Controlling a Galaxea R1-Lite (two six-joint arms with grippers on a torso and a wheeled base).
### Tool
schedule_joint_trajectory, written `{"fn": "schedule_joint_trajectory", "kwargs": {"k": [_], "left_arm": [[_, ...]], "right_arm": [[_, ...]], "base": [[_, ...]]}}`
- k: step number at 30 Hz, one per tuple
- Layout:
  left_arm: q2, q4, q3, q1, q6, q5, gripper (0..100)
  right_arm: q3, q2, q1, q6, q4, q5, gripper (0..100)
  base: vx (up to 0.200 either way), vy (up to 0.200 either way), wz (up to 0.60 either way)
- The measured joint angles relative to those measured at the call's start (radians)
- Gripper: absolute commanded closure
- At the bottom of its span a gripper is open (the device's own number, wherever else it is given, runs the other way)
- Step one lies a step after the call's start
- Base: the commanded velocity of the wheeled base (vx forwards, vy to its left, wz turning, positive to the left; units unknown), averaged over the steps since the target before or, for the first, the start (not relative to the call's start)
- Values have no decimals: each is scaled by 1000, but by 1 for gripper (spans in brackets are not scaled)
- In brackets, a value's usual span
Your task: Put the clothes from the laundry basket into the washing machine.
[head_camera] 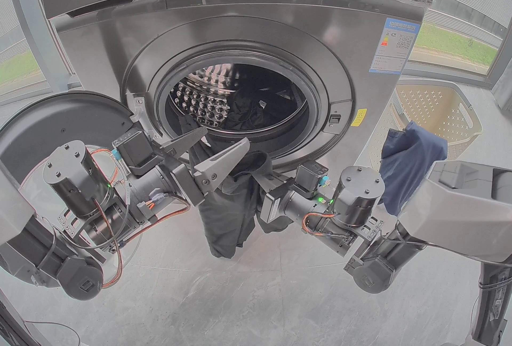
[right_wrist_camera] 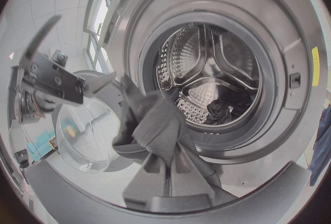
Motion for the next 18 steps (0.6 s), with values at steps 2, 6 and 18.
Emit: {"fn": "schedule_joint_trajectory", "kwargs": {"k": [2,6,18], "left_arm": [[2,1,6,0,-4,-1,0],[11,1,11,2,-24,0,0],[29,3,34,20,-30,1,0]], "right_arm": [[19,-25,2,2,0,0,100],[52,-71,5,8,-1,-2,100],[74,-126,5,12,0,-5,100]], "base": [[0,0,0],[0,0,0],[0,0,0]]}}
